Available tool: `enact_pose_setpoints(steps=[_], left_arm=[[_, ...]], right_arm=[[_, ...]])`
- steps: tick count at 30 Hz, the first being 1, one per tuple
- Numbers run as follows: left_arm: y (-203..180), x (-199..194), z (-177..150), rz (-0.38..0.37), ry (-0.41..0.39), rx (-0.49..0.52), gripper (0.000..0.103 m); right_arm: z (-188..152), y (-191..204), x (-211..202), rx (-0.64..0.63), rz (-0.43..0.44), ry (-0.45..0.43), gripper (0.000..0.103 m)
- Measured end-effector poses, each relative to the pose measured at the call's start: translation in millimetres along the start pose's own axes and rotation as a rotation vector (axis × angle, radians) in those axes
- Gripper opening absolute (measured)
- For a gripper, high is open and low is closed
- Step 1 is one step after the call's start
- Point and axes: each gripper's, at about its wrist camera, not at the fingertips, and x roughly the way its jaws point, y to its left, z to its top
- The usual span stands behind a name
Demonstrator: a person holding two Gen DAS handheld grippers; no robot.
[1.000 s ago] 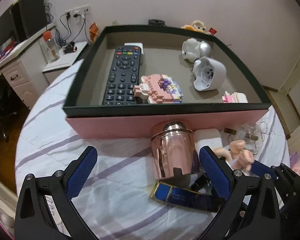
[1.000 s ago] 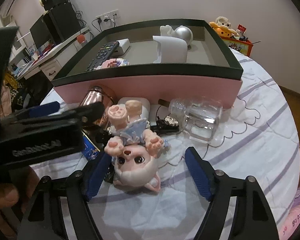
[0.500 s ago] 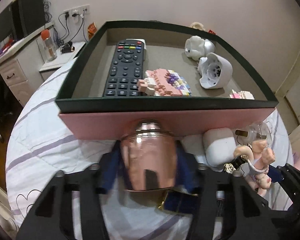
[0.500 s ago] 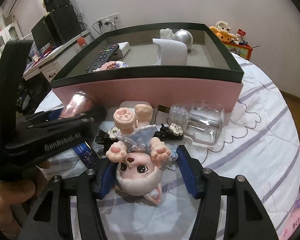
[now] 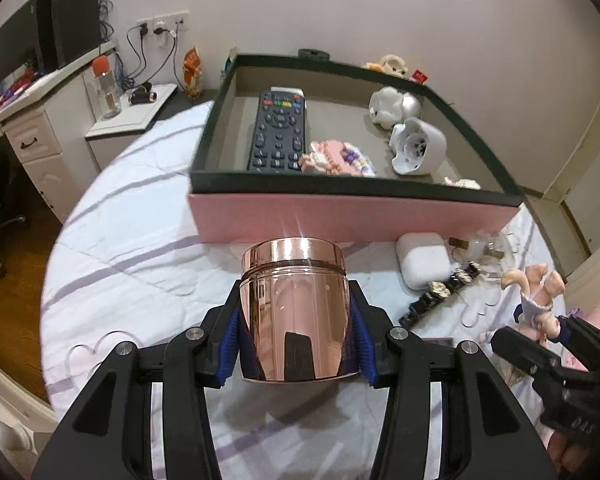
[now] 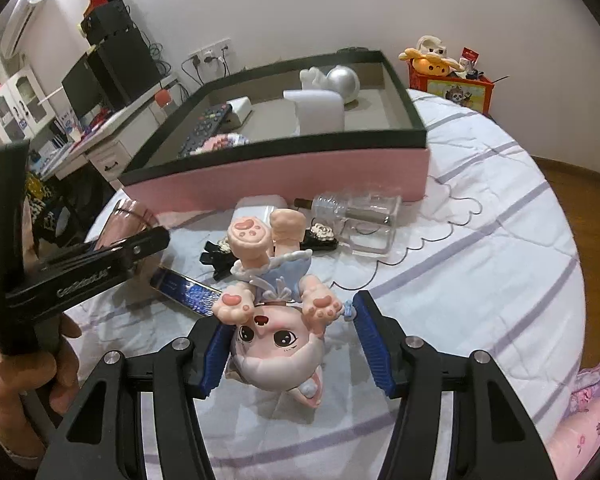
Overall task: Organize rigid objects
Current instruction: 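Grasp the copper cup with the left tool while the right tool grasps the pig doll, then lower the copper cup and pig doll into the tray and open both tools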
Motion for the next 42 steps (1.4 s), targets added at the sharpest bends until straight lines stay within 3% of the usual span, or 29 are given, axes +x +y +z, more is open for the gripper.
enact_pose_setpoints(steps=[9, 17, 22, 29, 35, 42], left_arm=[[-6.1, -46.5, 29.5, -0.016, -0.088, 0.032, 0.048], [-14.4, -52.3, 90.3, -0.041, -0.149, 0.046, 0.048], [-22.9, -24.4, 135.7, -0.04, -0.138, 0.082, 0.048], [-29.5, 51.7, 180.5, -0.032, -0.036, 0.106, 0.048], [-30.7, 105.1, 201.1, -0.023, 0.038, 0.133, 0.048], [-24.3, 146.1, 208.0, -0.079, 0.128, 0.143, 0.048]], right_arm=[[33.0, 8.4, -35.7, -0.032, 0.025, -0.088, 0.059], [93.9, 14.5, -44.7, -0.091, 0.0, -0.155, 0.059], [124.8, 18.2, -24.5, -0.12, -0.011, -0.138, 0.059], [147.4, 21.5, 29.1, -0.147, -0.021, -0.065, 0.059], [156.0, 25.8, 57.6, -0.181, -0.027, -0.029, 0.059], [152.9, 26.4, 75.8, -0.208, -0.047, -0.009, 0.059]])
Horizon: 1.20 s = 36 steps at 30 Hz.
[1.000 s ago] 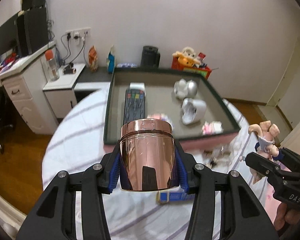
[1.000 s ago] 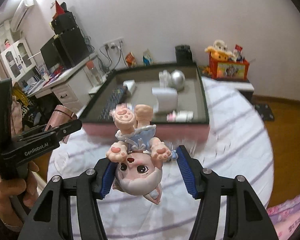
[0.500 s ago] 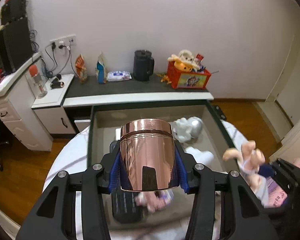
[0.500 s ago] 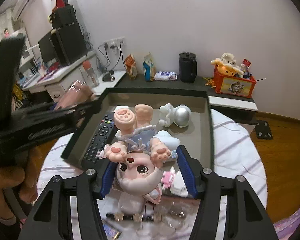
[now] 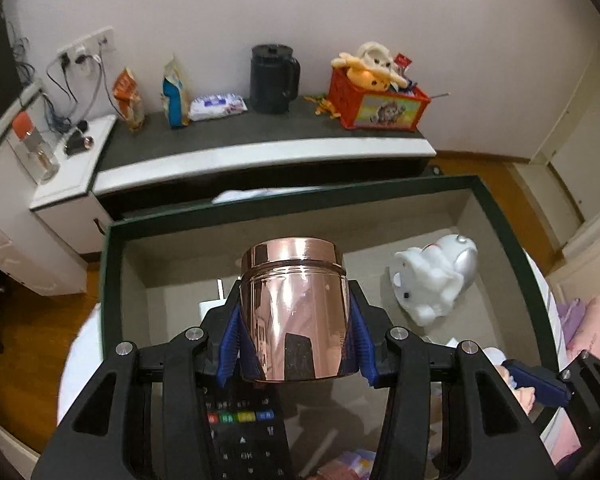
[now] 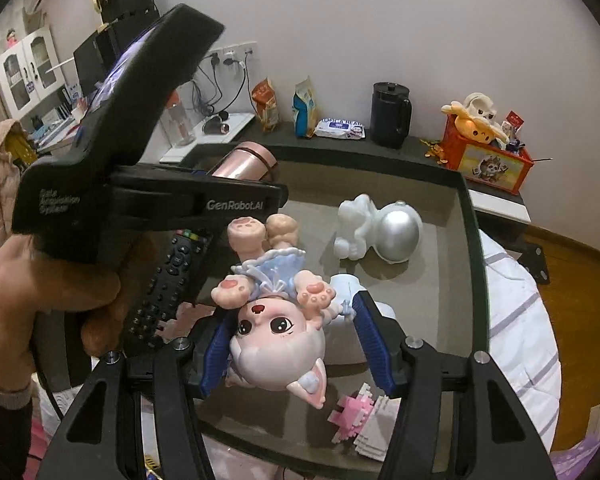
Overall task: Organize rigid objects
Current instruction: 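Lower the copper cup and pig doll into the tray and open both tools, then withdraw both tools from the tray back toward the remaining items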
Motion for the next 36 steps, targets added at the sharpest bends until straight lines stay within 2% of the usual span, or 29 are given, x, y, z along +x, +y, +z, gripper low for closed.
enact_pose_setpoints(steps=[3, 4, 5, 7, 9, 11, 14, 15, 16, 20, 29, 30, 31, 36], left_arm=[[-3.2, 0.6, 3.2, 0.003, 0.008, 0.027, 0.051], [-5.7, -0.2, 4.3, 0.024, 0.005, 0.045, 0.06], [-6.7, -1.7, 4.4, 0.048, -0.002, 0.053, 0.074], [-6.3, -6.3, 6.0, 0.088, -0.022, 0.056, 0.091], [-2.6, -9.9, 5.7, 0.109, -0.031, 0.047, 0.092], [3.1, -13.8, 4.4, 0.096, -0.03, 0.022, 0.096], [7.0, -26.4, -1.3, 0.13, -0.062, 0.011, 0.098], [7.4, -32.2, -4.3, 0.142, -0.075, 0.009, 0.098], [7.8, -37.5, -7.2, 0.152, -0.088, 0.005, 0.098], [7.4, -61.2, -19.6, 0.194, -0.142, 0.002, 0.1], [-5.0, -105.5, -44.5, 0.213, -0.198, 0.006, 0.1], [-8.6, -113.3, -48.5, 0.216, -0.208, 0.007, 0.1], [-11.2, -119.1, -51.6, 0.217, -0.214, 0.008, 0.1], [-28.7, -155.4, -75.5, 0.223, -0.257, 0.013, 0.1]], right_arm=[[0.8, 3.5, -0.2, -0.019, -0.015, 0.0, 0.059], [1.1, 4.5, 0.1, -0.023, -0.022, 0.0, 0.059], [0.6, 5.4, 0.2, -0.029, -0.032, -0.001, 0.059], [-0.4, 9.3, 0.1, -0.046, -0.04, -0.001, 0.059], [-1.3, 14.8, -1.8, -0.06, -0.053, -0.002, 0.059], [-1.8, 18.9, -2.1, -0.072, -0.06, -0.002, 0.059], [-0.9, 24.1, 1.5, -0.106, -0.088, -0.006, 0.06], [-1.7, 26.1, 1.8, -0.112, -0.09, -0.01, 0.069], [-2.3, 26.9, 2.1, -0.107, -0.088, -0.014, 0.083], [-3.6, 28.8, 1.6, -0.09, -0.087, -0.022, 0.084], [-8.3, 27.9, -23.2, -0.053, -0.094, -0.036, 0.086], [-9.6, 28.2, -27.8, -0.049, -0.094, -0.041, 0.092], [-12.0, 28.4, -34.7, -0.043, -0.094, -0.048, 0.103], [-24.6, 29.5, -67.7, -0.018, -0.064, -0.091, 0.103]])
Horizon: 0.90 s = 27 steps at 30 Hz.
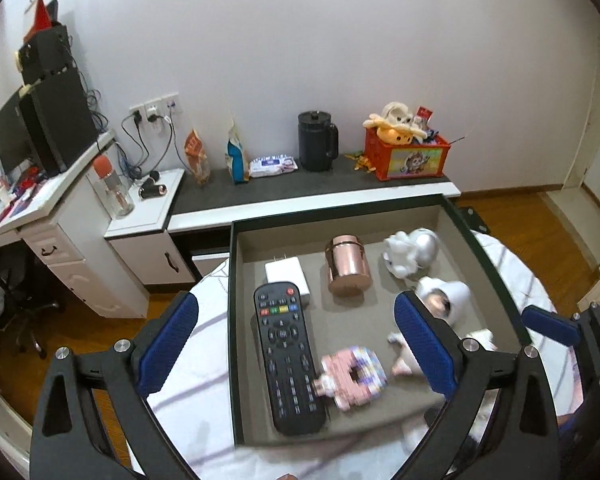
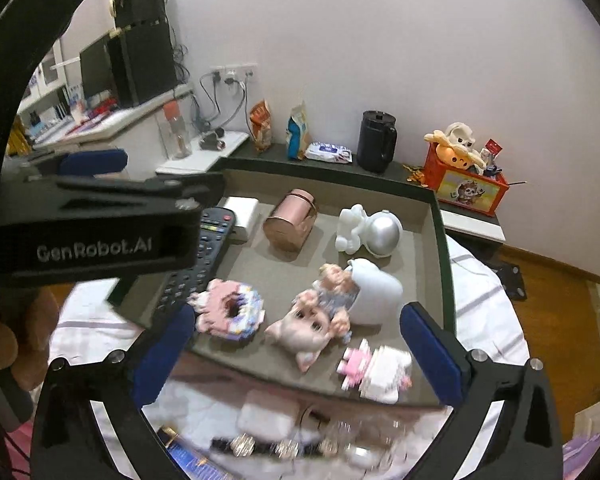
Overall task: Organize rigid objects
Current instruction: 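Withdraw both tools from the tray back toward the remaining items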
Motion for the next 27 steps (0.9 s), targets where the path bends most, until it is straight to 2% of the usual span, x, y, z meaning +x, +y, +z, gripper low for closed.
enact_pose_setpoints(steps=[8, 13, 20, 27], left_arm=[[-6.9, -70.5, -35.3, 0.01, -0.062, -0.024, 0.103], [-9.5, -103.0, -63.2, 0.018, -0.074, -0.049, 0.103], [-13.3, -131.9, -101.9, 0.008, -0.069, -0.065, 0.103], [-19.4, -143.2, -134.0, -0.005, -0.043, -0.092, 0.103]], right_arm=[[-21.8, -5.2, -56.2, 0.056, -0.009, -0.058, 0.103], [-36.6, -3.5, -84.8, 0.078, -0.001, -0.091, 0.103], [-58.6, 5.0, -115.3, 0.096, 0.014, -0.119, 0.103], [-79.4, 12.7, -134.8, 0.099, 0.031, -0.128, 0.103]])
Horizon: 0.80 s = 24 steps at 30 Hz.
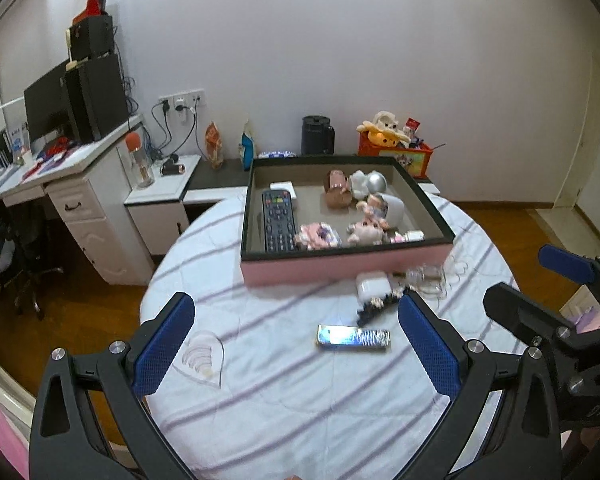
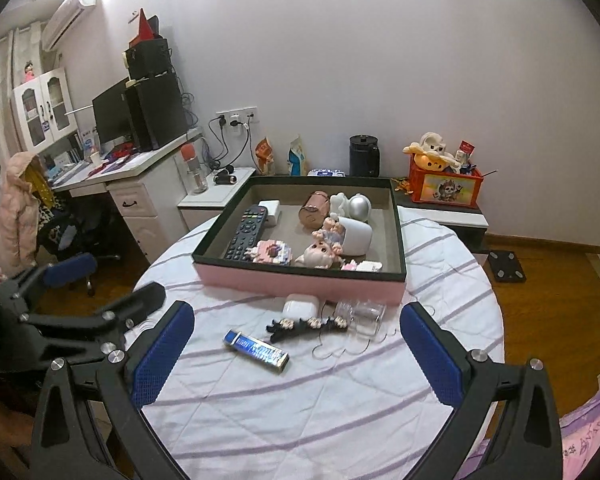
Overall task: Organize rigid objects
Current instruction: 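Withdraw both tools from the tray back toward the remaining items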
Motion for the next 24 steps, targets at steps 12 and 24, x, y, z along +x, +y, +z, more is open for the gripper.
enact_pose_setpoints(steps=[12, 24], left_arm=[[8.8, -18.4, -24.5, 0.011, -0.001, -0.052, 0.103], [6.7, -17.8, -37.9, 0.009, 0.021, -0.056, 0.103]], right_arm=[[-19.6, 4.2, -15.5, 0.015, 0.012, 0.008, 0.103], [-25.4, -7.0, -24.8, 0.044, -0.005, 0.005, 0.103]])
